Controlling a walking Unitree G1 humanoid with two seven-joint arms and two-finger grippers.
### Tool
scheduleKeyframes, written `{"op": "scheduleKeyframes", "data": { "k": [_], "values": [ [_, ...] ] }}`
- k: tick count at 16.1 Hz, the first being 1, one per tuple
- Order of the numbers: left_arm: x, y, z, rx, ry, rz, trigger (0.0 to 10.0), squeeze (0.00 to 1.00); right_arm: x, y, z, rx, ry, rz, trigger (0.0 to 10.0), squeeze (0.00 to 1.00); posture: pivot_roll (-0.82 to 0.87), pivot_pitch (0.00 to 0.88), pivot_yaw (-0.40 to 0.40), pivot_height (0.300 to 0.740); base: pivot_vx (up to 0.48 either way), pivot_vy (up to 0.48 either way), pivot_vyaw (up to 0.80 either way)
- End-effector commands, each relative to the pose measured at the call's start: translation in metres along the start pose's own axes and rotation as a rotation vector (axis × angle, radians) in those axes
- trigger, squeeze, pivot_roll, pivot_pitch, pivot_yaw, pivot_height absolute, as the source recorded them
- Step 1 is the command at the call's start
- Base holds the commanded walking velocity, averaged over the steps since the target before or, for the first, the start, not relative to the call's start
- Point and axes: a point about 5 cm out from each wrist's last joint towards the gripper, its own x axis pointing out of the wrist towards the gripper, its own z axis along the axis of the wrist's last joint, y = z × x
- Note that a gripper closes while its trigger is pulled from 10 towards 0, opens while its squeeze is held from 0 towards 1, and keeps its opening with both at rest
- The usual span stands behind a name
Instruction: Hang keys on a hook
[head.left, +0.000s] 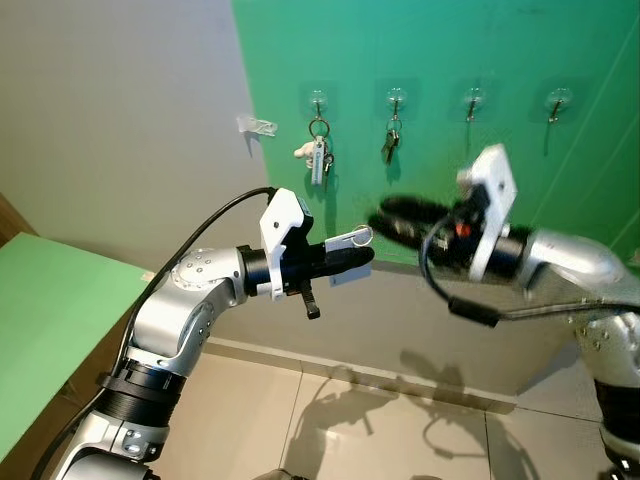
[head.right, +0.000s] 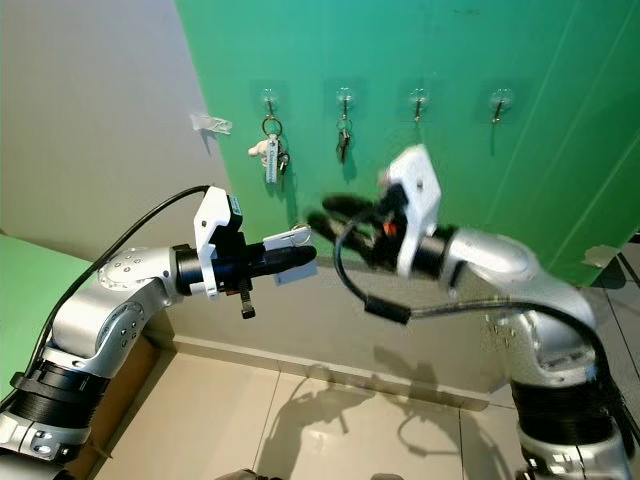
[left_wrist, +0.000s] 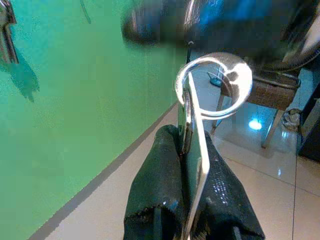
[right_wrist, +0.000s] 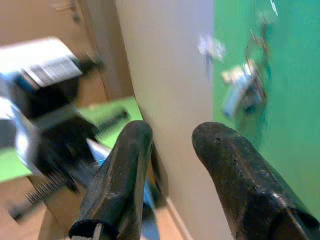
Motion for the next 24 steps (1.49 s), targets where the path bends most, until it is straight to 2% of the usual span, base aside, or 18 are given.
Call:
{"op": "scheduleKeyframes", "data": {
  "k": [1, 6, 9, 13, 17, 24],
  "values": [
    [0.0, 0.002, 0.0, 0.012, 0.02, 0.001, 0.0, 0.0, 0.001, 0.003, 0.009, -0.011, -0.032, 0.011, 10.0, 0.0, -0.25, 0.0, 0.108, 0.74, 0.0, 0.0, 0.0],
    [0.0, 0.002, -0.001, 0.013, 0.025, 0.004, 0.0, 0.0, 0.0, 0.002, 0.009, -0.009, -0.021, 0.0, 10.0, 0.0, -0.25, 0.0, 0.106, 0.74, 0.0, 0.0, 0.0],
    [-0.001, 0.002, -0.002, 0.013, 0.03, 0.007, 0.0, 0.0, -0.008, -0.004, -0.015, -0.051, 0.104, -0.05, 10.0, 0.0, -0.25, 0.0, 0.105, 0.74, 0.0, 0.0, 0.0],
    [-0.001, 0.002, -0.002, 0.012, 0.032, 0.006, 0.0, 0.0, -0.017, -0.008, -0.03, -0.045, 0.174, -0.088, 10.0, 0.0, -0.26, 0.0, 0.11, 0.74, 0.0, 0.0, 0.0],
    [0.001, 0.002, -0.002, 0.014, 0.032, 0.002, 0.0, 0.0, -0.012, -0.002, -0.027, -0.052, 0.15, -0.062, 10.0, 0.0, -0.26, 0.0, 0.113, 0.74, 0.0, 0.0, 0.0],
    [0.0, 0.002, -0.002, 0.011, 0.03, 0.008, 0.0, 0.0, -0.002, 0.012, 0.01, 0.022, -0.032, 0.028, 10.0, 0.0, -0.26, 0.001, 0.107, 0.74, 0.0, 0.0, 0.0]
  ]
}}
